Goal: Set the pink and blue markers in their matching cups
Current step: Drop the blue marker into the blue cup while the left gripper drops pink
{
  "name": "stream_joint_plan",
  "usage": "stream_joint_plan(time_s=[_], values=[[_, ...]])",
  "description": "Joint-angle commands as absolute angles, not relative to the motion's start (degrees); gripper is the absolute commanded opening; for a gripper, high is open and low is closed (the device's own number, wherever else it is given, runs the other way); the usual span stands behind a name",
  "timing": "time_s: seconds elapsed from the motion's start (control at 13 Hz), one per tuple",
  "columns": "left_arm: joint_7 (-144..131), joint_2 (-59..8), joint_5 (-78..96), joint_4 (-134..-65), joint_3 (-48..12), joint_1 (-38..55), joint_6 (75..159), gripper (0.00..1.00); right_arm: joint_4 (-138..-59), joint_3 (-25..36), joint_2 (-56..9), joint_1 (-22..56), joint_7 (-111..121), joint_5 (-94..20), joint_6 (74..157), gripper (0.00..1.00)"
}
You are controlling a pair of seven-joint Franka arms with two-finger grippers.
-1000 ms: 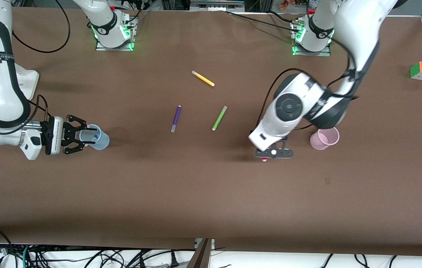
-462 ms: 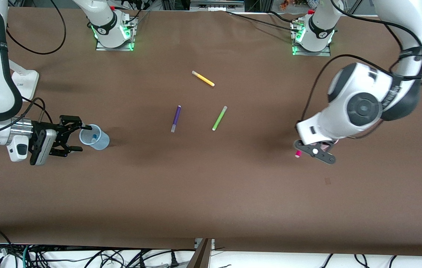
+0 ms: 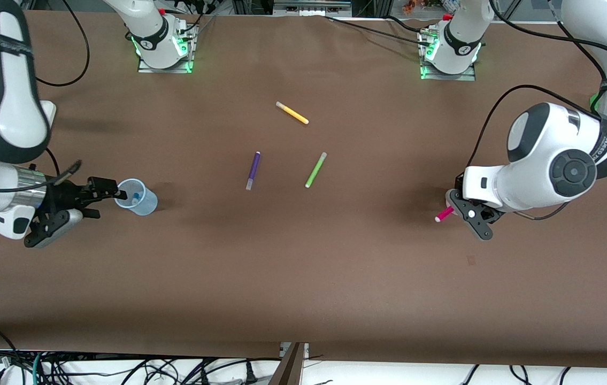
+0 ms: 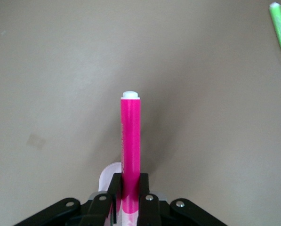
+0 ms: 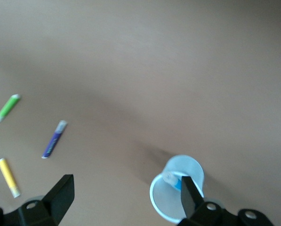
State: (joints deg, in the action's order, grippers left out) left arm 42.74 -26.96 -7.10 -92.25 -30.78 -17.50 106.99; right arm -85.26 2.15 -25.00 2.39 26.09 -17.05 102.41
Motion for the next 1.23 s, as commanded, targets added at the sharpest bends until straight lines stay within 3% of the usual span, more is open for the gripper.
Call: stream_joint_plan(time_s=[0.0, 0.38, 0.77, 1.15], values=[[57.17, -26.37, -1.08, -97.45, -31.46, -21.96, 112.13, 0.00, -84.82, 2.29, -23.47, 4.31, 9.30, -12.14, 96.53, 1.00], [76.97, -25.67, 10.35, -104.40, -31.55, -27.76, 115.58, 0.00, -86.39, 0.44, -16.02, 6.15, -0.26, -2.29, 91.77, 1.00], [91.82, -25.75, 22.03, -109.67, -32.43, -36.02, 115.58, 0.00, -94.56, 0.44, -2.23, 3.61, -0.09, -1.50, 91.67, 1.00], [103.42, -29.78, 30.74, -111.18, -32.43, -40.51, 115.22, 0.00, -94.40, 3.24, 1.23, 2.11, 0.52, -1.49, 92.02, 1.00]])
